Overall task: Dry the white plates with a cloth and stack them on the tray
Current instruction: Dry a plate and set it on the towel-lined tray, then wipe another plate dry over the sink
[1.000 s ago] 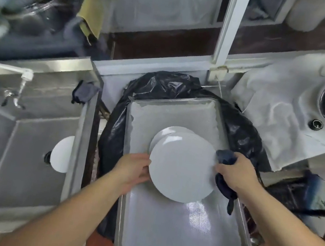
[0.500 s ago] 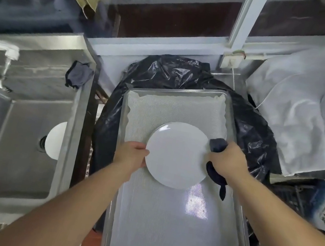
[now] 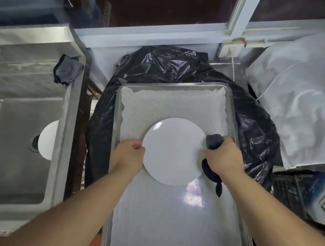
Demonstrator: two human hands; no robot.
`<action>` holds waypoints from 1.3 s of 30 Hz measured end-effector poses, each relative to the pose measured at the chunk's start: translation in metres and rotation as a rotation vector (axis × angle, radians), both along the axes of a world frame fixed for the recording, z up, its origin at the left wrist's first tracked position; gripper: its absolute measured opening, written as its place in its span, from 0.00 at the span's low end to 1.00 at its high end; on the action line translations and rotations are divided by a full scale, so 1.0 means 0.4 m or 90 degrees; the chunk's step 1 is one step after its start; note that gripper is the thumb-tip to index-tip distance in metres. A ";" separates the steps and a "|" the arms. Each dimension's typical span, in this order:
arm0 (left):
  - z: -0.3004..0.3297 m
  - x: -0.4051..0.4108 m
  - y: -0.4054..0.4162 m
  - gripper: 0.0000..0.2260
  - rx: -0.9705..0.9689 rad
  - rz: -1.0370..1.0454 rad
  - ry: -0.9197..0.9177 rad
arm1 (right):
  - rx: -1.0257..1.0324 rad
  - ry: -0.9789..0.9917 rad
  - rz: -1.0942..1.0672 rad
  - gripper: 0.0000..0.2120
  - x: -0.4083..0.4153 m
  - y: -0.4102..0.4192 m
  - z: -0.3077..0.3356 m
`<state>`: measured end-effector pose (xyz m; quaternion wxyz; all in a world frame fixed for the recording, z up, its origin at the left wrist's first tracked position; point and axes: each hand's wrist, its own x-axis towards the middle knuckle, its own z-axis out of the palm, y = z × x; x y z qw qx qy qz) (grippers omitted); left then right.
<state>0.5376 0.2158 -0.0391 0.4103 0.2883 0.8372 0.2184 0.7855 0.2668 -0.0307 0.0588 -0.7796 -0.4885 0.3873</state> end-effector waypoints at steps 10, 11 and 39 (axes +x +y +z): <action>-0.016 0.000 0.001 0.10 0.019 -0.017 0.021 | 0.001 -0.051 0.024 0.11 -0.005 -0.004 -0.019; -0.016 0.001 0.001 0.10 0.021 -0.018 0.022 | 0.003 -0.047 0.025 0.11 -0.004 -0.004 -0.019; 0.198 -0.074 -0.271 0.19 0.028 -0.326 0.276 | 0.194 -0.244 0.488 0.15 -0.096 -0.181 0.237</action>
